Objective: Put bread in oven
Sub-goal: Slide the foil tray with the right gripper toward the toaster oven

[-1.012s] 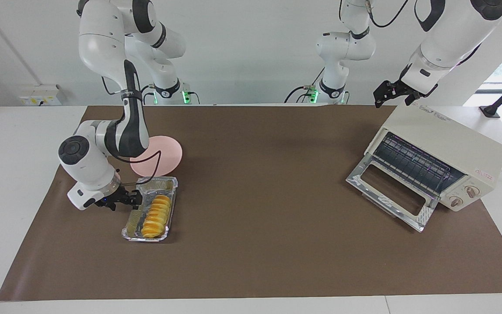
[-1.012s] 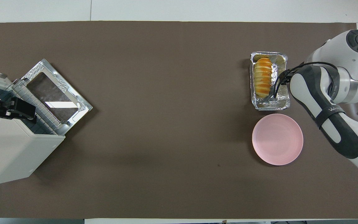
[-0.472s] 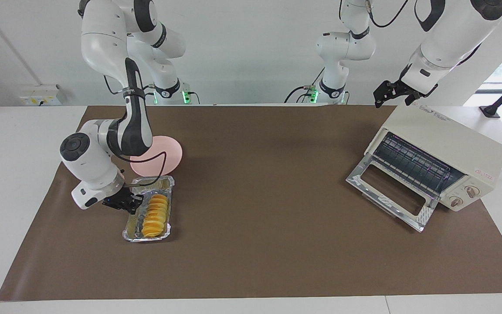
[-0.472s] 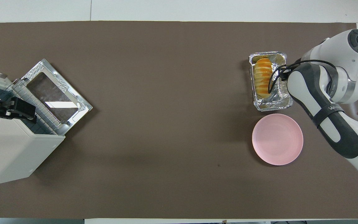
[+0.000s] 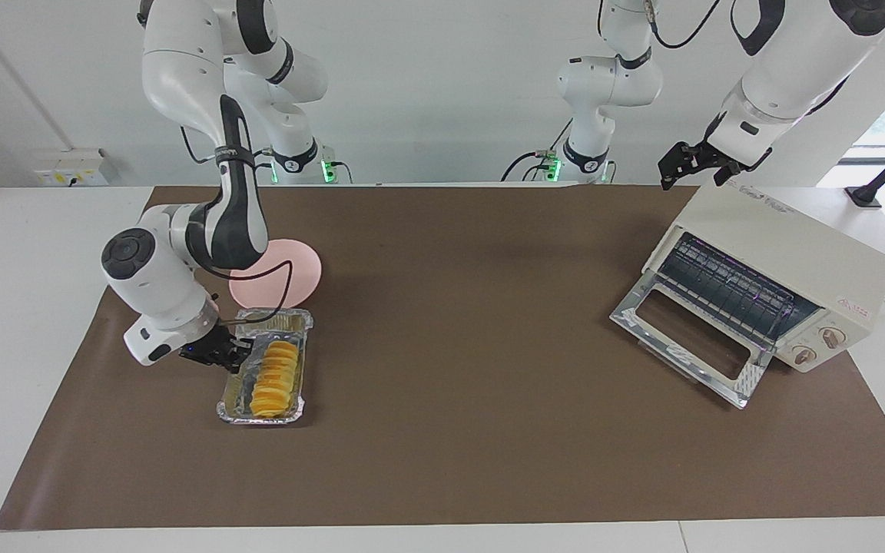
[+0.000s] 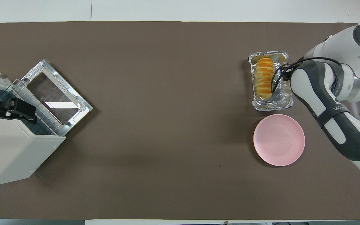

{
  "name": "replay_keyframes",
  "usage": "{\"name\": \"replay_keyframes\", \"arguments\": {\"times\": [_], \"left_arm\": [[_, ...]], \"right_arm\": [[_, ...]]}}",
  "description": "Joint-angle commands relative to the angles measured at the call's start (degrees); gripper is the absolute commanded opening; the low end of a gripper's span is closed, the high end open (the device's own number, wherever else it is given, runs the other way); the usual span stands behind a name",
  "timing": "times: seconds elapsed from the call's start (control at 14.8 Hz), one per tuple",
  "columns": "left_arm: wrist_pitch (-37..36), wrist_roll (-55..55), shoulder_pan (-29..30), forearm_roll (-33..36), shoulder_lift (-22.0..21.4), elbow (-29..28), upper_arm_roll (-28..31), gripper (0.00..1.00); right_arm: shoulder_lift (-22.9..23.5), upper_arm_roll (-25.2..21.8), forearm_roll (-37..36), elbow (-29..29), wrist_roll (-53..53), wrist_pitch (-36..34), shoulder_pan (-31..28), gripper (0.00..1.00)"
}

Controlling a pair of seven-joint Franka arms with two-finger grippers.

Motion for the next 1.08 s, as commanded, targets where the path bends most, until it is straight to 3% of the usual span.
{"name": "replay_keyframes", "arguments": {"times": [0.0, 0.4, 0.74, 1.01], "left_arm": [[-0.5, 0.0, 0.7, -0.8, -1.1, -0.7, -0.4, 1.00], [-0.5, 0.0, 0.7, -0.8, -1.1, -0.7, -0.4, 1.00], [-0.5, 0.0, 0.7, -0.8, -1.1, -0.7, -0.4, 1.00], [-0.5, 0.0, 0.7, -0.8, -1.1, -0.7, -0.4, 1.00]], "right_arm": [[-0.7, 0.3, 0.9, 5.9, 3.0, -7.8, 1.7, 0.00], [-0.7, 0.3, 1.7, 12.8, 19.3, -14.6, 10.9, 0.00], [-0.4, 0.3, 3.9, 12.1, 33.3, -13.2, 19.6, 0.00], [0.1, 0.3, 4.7, 9.4, 43.0, -8.2, 26.3, 0.00]]}}
